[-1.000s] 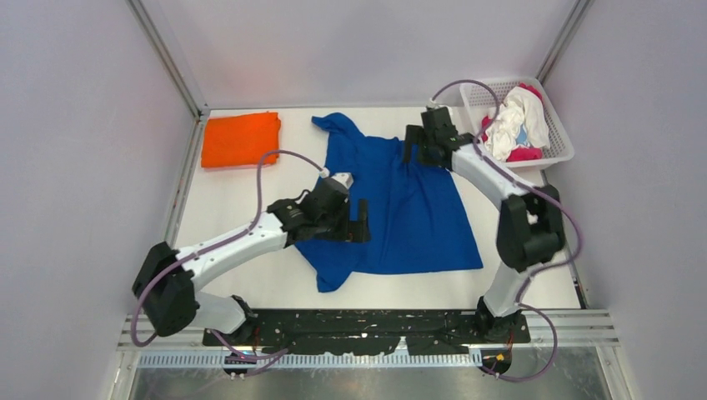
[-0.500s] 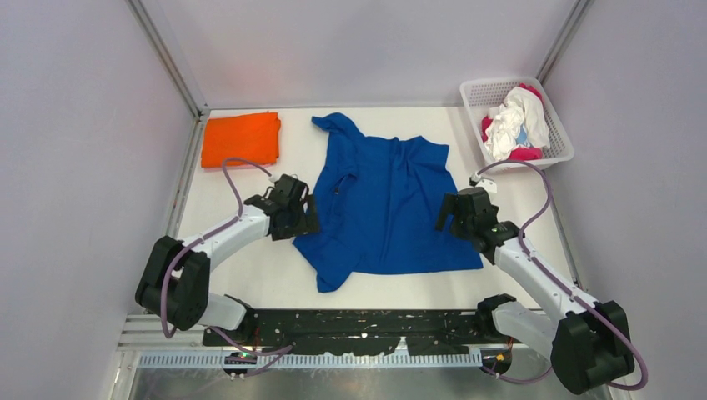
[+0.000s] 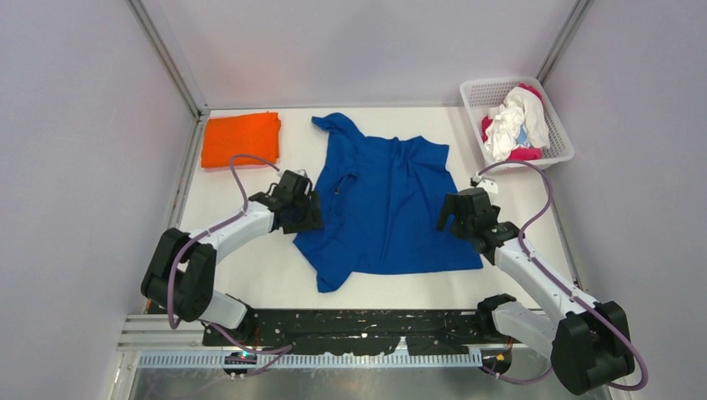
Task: Fold and stack the t-shirts
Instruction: Flatten out the tshirt
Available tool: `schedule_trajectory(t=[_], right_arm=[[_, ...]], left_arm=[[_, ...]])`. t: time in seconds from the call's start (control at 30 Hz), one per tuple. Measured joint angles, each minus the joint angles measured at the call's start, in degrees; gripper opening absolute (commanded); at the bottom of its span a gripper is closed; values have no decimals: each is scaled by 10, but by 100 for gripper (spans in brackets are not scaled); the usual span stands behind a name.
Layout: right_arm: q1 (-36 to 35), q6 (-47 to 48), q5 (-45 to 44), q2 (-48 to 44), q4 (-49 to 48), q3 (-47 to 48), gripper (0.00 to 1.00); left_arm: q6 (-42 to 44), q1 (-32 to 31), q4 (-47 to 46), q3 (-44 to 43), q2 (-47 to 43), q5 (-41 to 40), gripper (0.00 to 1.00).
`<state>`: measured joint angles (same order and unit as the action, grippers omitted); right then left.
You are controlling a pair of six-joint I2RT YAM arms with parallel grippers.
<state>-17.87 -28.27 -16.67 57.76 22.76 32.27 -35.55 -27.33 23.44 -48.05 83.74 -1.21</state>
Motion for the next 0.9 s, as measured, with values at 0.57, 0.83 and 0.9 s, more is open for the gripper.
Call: schedule_trajectory(t=[0.57,0.83,0.9], right_arm=[[0,3,-2,8,0,0,96],[0,3,-5,7,0,-3,95],[0,3,-5,7,0,-4,96]], left_arm=[[0,-61,31,17,-18,-43,31],[0,-68,57,17,-38,-77,0],[3,-70,60,17,-42,-83,0]])
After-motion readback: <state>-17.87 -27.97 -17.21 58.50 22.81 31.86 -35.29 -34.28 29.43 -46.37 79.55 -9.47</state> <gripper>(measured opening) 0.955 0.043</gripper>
